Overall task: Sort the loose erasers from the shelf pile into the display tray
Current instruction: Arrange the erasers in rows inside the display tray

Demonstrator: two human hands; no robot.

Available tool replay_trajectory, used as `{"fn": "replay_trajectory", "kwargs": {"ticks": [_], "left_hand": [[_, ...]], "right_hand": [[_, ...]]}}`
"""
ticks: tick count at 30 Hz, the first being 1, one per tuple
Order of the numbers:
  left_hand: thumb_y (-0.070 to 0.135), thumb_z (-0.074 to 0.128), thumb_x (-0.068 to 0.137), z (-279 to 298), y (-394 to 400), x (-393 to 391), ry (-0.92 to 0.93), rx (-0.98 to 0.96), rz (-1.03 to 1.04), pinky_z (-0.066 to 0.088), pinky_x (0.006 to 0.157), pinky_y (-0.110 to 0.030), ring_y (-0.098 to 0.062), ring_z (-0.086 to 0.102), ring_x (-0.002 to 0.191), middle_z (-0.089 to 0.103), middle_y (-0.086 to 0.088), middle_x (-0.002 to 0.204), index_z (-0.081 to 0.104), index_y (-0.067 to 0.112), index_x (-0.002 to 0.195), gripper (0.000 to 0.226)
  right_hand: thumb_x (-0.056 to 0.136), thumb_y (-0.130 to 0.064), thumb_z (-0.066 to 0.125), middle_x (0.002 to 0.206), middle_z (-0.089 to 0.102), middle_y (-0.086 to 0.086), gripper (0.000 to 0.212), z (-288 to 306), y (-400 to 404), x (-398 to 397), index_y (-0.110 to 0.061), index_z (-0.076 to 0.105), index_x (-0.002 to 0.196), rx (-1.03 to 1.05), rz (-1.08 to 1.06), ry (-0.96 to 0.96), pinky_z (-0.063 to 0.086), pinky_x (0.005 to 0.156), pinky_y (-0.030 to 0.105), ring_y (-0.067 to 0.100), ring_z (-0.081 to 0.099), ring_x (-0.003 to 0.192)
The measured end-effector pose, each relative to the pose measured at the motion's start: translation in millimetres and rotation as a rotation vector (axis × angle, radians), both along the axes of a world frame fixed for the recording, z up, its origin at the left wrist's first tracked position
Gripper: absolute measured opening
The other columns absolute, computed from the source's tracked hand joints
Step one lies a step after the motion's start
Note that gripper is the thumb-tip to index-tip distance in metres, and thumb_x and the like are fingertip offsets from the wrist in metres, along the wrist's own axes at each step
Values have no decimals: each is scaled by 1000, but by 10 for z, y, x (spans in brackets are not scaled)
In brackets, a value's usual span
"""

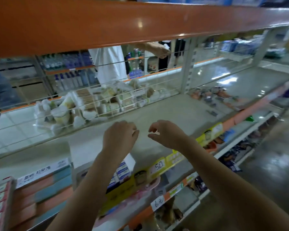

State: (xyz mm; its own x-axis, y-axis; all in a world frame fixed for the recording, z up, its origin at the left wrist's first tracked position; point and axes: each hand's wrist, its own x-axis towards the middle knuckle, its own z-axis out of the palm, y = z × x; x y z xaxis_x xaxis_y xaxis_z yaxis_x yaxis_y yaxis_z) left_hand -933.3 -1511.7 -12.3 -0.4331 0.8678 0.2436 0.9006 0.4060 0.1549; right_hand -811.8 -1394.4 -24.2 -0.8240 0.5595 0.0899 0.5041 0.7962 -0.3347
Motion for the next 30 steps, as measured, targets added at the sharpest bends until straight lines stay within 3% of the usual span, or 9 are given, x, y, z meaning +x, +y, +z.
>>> {"fn": "replay_trajectory", "kwargs": {"ticks": [11,15,21,25,30], "left_hand": [[43,51,91,28,1627,957,-48,-140,-370,44,91,-33,-23,50,114,55,-4,122,56,26,124,37],[38,50,90,-159,2215,1229,-100,-174,-370,44,92,-33,-25,49,114,55,-5,122,58,24,121,35],[32,49,90,-349,3147,1492,-93,-180,-363,46,90,-34,-24,52,112,58,-5,120,59,22,119,32],[30,50,90,-417,3726,1620,-114,-155,-333,48,80,-32,-23,57,103,61,-4,116,63,22,113,27],[21,49,90,-507,4190,1604,-63,-205,-258,45,75,-33,-23,55,102,50,-6,126,55,15,118,29]], "right_hand": [[91,-28,57,130,49,9,42,-39,1247,1177,-16,49,130,-34,-334,-165,37,97,32,26,48,121],[94,-31,52,136,47,8,43,-144,1773,1563,-15,47,133,-60,-385,-211,36,98,30,24,46,124],[92,-19,49,131,52,12,37,-237,2670,2032,-10,53,127,-67,-454,-128,39,95,30,26,50,119],[89,-15,49,125,56,11,35,-268,3262,2190,-10,56,123,-59,-457,-77,43,93,32,26,53,114],[88,-18,51,122,60,10,31,-389,3786,2301,-8,60,116,-59,-409,-69,49,90,36,26,57,109]]}}
